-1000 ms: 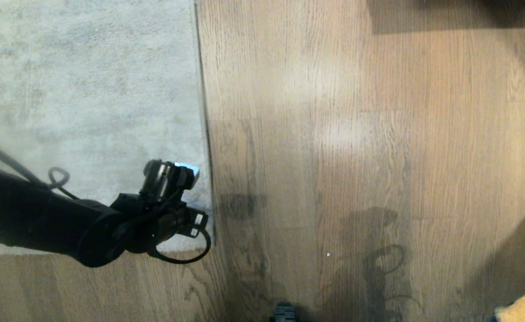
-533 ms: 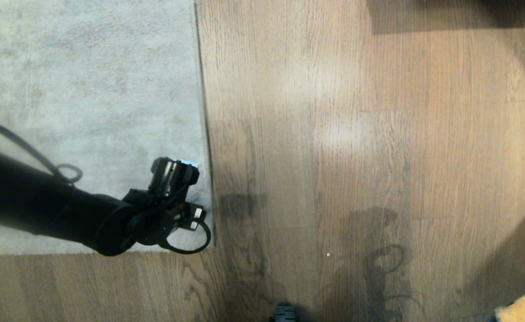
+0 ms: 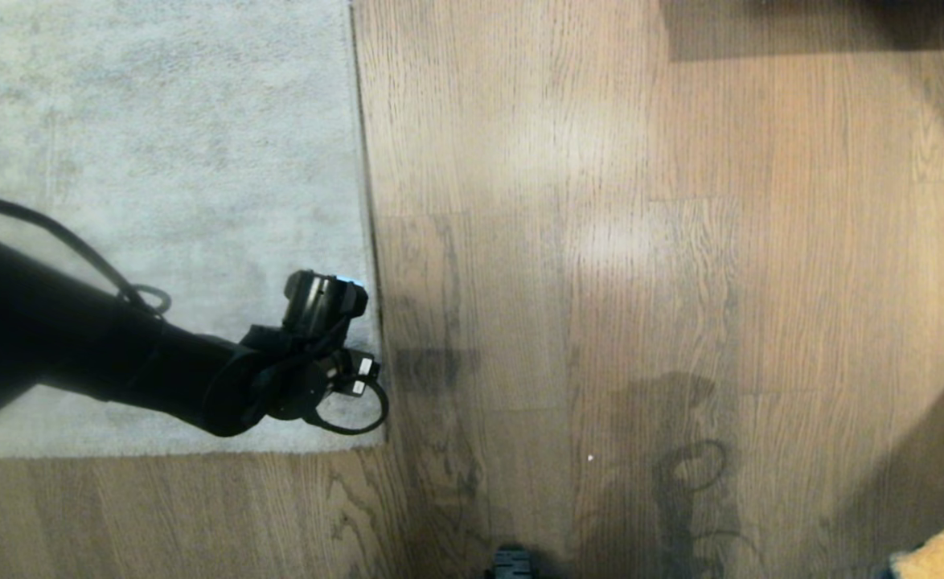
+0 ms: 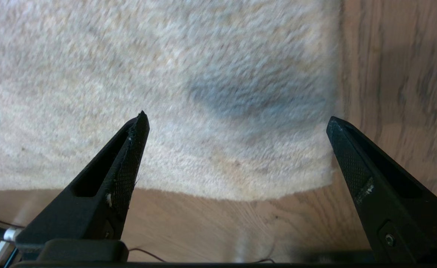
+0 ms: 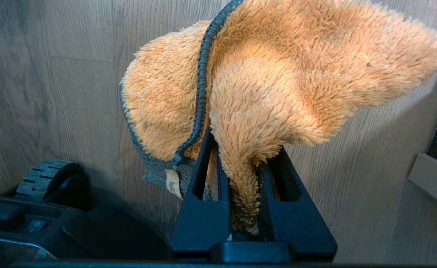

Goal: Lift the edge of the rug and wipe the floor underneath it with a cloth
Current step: Lift up the carpet

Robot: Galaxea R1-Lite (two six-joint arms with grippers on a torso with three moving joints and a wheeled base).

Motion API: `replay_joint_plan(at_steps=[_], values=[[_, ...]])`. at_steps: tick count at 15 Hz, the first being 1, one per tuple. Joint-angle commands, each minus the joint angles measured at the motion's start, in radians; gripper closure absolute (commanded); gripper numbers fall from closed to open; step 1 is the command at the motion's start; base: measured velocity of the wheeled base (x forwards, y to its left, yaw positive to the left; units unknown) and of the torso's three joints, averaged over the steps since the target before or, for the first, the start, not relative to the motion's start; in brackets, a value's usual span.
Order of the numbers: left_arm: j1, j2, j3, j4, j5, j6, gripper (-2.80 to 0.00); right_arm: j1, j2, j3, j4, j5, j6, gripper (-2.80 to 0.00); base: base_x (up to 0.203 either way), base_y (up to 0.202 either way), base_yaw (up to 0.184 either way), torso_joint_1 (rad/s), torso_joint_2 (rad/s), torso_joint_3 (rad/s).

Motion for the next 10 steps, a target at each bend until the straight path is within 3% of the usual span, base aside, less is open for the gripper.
replay_joint_plan(at_steps=[1, 3, 10], values=[[0.003, 0.023, -0.021, -0.002, 0.01, 0.006, -2.8, 0.0, 0.001, 0.0, 0.0, 0.001, -0.001, 0.0, 0.0, 0.0, 0.0, 0.0, 0.0, 0.0], [0.016, 0.036, -0.034, -0.01, 0.034, 0.034, -2.8, 0.0, 0.001, 0.0, 0.0, 0.001, -0.001, 0.0, 0.0, 0.0, 0.0, 0.0, 0.0, 0.0], [0.031, 0.074, -0.09, -0.01, 0.034, 0.036, -2.8, 0.0, 0.001, 0.0, 0.0, 0.001, -0.001, 0.0, 0.0, 0.0, 0.0, 0.0, 0.0, 0.0]])
